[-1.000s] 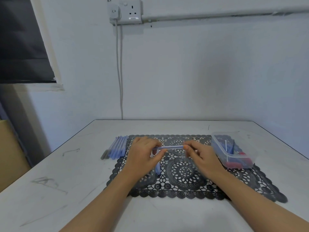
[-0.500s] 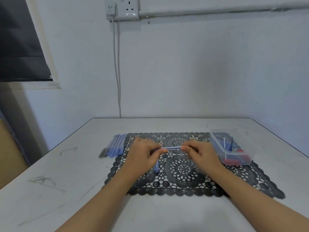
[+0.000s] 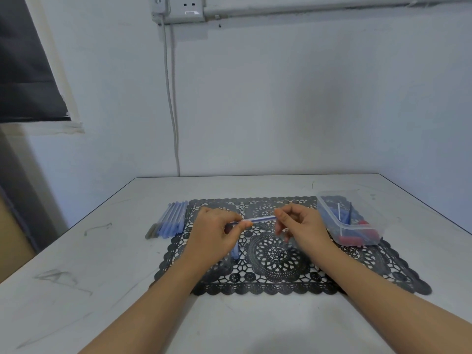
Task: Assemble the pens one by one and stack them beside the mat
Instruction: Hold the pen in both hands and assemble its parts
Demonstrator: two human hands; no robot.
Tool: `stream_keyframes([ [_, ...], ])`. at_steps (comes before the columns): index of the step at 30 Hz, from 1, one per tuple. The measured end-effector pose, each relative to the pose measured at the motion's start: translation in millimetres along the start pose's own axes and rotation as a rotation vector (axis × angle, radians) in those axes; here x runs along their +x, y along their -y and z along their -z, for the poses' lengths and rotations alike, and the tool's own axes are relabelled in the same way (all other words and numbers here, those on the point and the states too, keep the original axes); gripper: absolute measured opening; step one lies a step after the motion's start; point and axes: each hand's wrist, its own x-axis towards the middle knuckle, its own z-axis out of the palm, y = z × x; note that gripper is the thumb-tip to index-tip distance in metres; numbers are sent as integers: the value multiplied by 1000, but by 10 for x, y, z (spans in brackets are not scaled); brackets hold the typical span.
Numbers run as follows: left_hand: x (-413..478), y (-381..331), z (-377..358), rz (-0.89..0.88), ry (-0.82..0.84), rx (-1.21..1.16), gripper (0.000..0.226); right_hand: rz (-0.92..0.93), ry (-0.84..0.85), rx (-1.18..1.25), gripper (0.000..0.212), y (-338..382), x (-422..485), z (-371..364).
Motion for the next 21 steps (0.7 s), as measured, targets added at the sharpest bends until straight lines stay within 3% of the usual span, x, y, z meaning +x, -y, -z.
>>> stream_keyframes([
  [2,7,11,-4,-1,-9,13,38,2,-4,32,3,19,-1,-10],
  [5,15,41,-8,-7,-13,34,42,6,-2,100,12,28,-10,-28],
  [8,13,39,-6,-11,3,34,46,-40,-11,149,3,13,-10,-34],
  [12,17,41,-9,-22,9,48,48,-99,16,85,20,26,-6,-8],
  [17,31,79,-14,-14,3,67,48,-86,24,121,1,27,-9,-6],
  [21,33,94,-14,-29,1,88,48,-52,0,75,11,35,-20,-29],
])
